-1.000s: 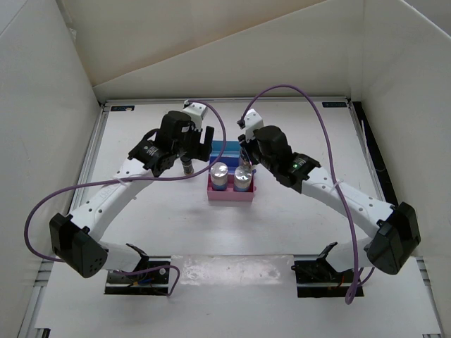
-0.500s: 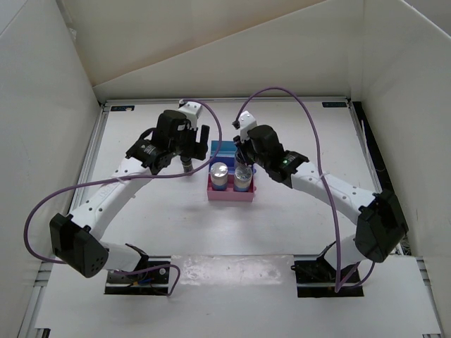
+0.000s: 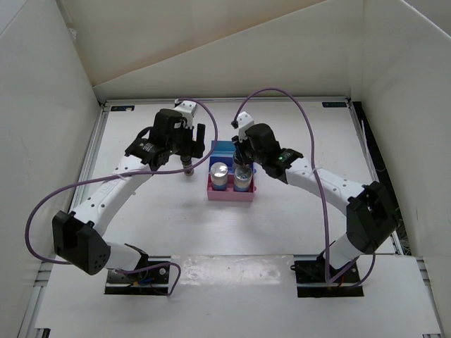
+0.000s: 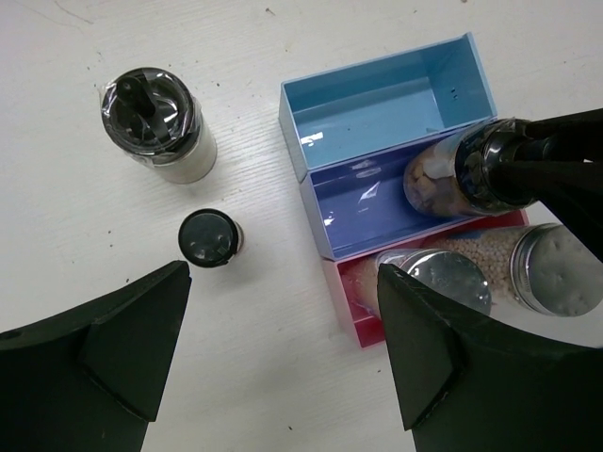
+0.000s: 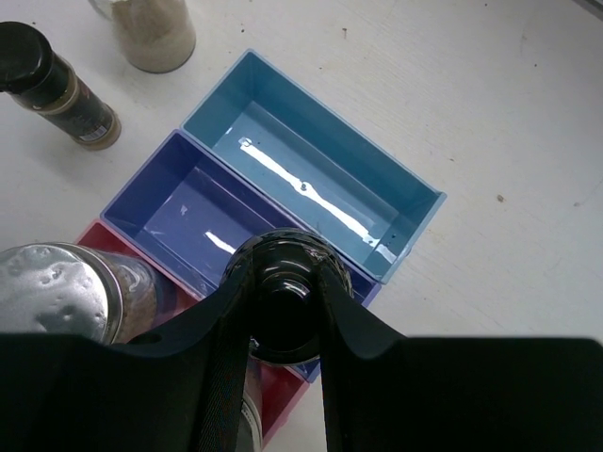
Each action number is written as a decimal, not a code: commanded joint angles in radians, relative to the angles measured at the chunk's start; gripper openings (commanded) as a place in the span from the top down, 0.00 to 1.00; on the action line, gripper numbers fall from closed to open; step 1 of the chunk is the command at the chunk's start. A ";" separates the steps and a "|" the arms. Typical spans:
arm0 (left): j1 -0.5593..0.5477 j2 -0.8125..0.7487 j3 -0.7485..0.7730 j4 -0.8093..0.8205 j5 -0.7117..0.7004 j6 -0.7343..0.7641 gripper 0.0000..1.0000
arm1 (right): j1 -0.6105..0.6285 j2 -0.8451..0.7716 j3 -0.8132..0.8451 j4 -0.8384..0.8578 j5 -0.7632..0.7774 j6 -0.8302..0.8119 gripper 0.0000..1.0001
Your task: Organize the condiment bottles
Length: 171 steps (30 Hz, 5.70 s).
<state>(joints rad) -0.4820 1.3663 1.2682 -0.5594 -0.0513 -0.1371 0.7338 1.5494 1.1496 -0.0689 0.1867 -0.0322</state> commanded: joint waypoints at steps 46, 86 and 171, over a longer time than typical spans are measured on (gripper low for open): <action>0.074 0.004 -0.115 0.092 0.093 -0.058 0.09 | -0.010 0.124 0.121 -0.006 -0.078 0.012 0.51; 0.171 0.286 0.123 0.093 0.033 -0.021 0.09 | 0.015 -0.376 -0.083 -0.043 0.080 -0.072 0.29; -0.202 0.209 0.336 -0.054 -0.119 0.082 1.00 | 0.056 -0.630 -0.298 -0.147 0.208 -0.041 0.48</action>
<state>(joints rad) -0.6727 1.6318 1.5974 -0.6476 -0.1295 -0.0658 0.8032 0.9493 0.8654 -0.2325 0.3866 -0.0776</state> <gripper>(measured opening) 0.258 0.517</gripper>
